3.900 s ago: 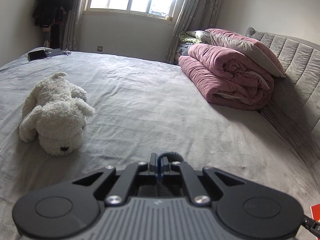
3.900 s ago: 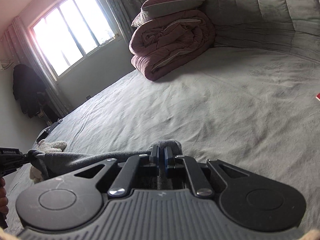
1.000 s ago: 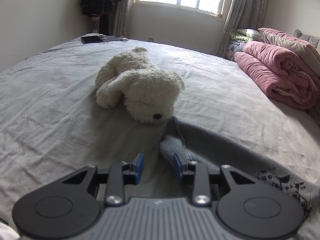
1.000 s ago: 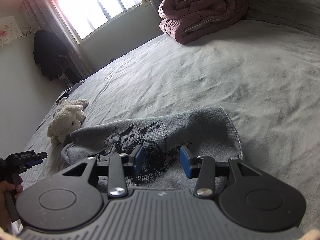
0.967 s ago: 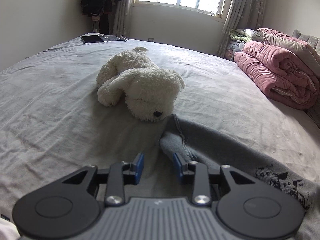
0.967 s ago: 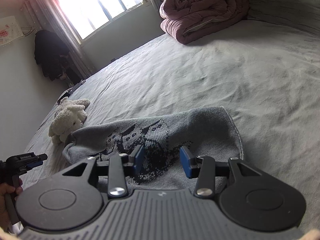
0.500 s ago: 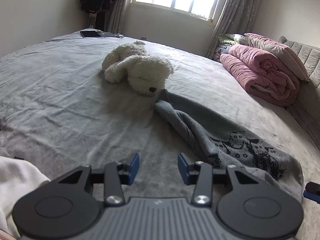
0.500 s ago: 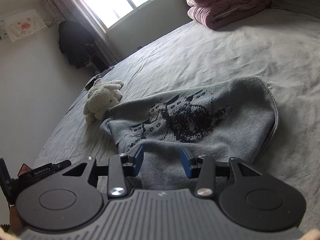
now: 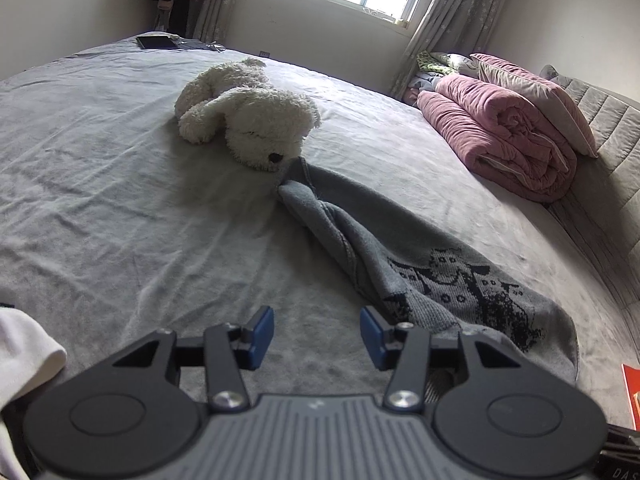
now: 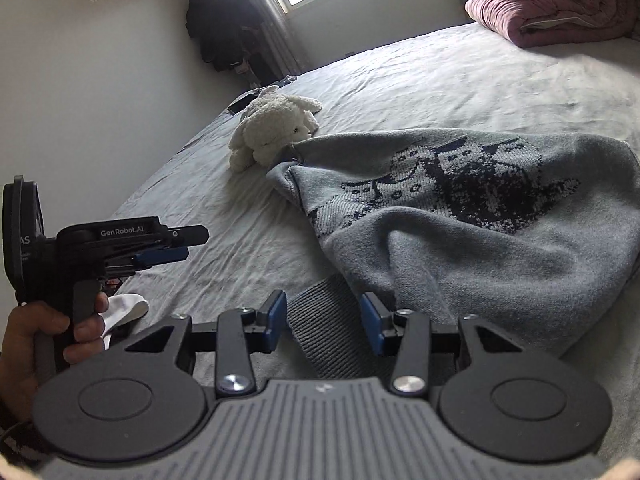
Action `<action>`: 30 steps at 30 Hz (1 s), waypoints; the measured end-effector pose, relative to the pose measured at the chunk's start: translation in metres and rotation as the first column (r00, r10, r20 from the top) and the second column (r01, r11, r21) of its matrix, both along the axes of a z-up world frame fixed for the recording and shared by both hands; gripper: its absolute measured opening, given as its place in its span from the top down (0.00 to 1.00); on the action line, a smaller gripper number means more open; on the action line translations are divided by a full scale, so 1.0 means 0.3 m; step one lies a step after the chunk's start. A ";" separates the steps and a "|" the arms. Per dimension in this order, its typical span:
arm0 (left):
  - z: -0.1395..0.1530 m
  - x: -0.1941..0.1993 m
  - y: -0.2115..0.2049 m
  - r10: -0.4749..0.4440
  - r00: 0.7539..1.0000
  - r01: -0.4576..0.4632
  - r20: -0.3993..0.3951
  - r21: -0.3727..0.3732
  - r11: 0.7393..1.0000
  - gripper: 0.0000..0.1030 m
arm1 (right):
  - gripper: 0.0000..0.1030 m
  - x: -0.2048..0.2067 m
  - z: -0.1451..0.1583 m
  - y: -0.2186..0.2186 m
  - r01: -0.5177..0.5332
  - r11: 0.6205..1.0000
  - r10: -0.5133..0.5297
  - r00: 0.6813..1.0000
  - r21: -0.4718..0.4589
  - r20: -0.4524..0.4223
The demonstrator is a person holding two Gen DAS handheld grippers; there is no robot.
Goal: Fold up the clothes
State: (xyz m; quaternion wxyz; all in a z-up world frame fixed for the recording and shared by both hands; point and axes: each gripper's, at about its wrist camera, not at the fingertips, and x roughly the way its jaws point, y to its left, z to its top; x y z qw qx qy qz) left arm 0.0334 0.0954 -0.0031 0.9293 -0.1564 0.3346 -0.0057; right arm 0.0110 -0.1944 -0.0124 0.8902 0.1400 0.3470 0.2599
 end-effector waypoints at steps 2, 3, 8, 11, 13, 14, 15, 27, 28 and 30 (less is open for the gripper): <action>0.001 0.009 0.006 0.003 1.000 -0.003 -0.001 0.007 1.000 0.52 | 0.55 0.012 -0.010 0.028 -0.019 1.000 0.019 1.000 -0.011 0.013; 0.002 0.014 0.007 0.001 1.000 -0.001 0.000 0.012 1.000 0.52 | 0.55 0.019 -0.017 0.043 -0.030 0.999 0.030 0.999 -0.017 0.019; -0.010 0.020 -0.016 -0.036 0.999 0.035 0.000 0.061 0.998 0.50 | 0.54 0.023 -0.066 0.150 -0.133 0.984 0.137 0.990 -0.115 0.032; -0.027 0.025 -0.020 -0.060 0.998 0.062 -0.021 0.071 0.996 0.47 | 0.53 0.020 -0.107 0.208 -0.185 0.965 0.194 0.980 -0.187 0.031; -0.033 0.033 -0.016 -0.068 0.997 0.070 -0.031 0.071 0.995 0.47 | 0.52 0.020 -0.134 0.226 -0.199 0.954 0.210 0.977 -0.224 0.029; -0.034 0.035 -0.011 -0.064 0.997 0.066 -0.033 0.068 0.996 0.47 | 0.49 0.020 -0.143 0.228 -0.200 0.951 0.214 0.976 -0.237 0.033; -0.034 0.036 -0.005 -0.059 0.998 0.062 -0.035 0.064 0.996 0.47 | 0.48 0.020 -0.152 0.230 -0.201 0.947 0.217 0.975 -0.249 0.036; -0.035 0.030 0.013 -0.027 0.999 0.028 -0.043 0.031 0.999 0.46 | 0.44 0.002 -0.086 0.177 -0.153 0.963 0.172 0.983 -0.221 0.069; -0.035 0.030 0.012 -0.025 0.999 0.027 -0.043 0.032 0.999 0.46 | 0.44 0.008 -0.096 0.181 -0.155 0.964 0.170 0.984 -0.216 0.054; -0.034 0.040 0.016 -0.034 0.998 0.035 -0.047 0.018 0.999 0.46 | 0.44 0.019 -0.118 0.187 -0.159 0.965 0.168 0.985 -0.208 0.025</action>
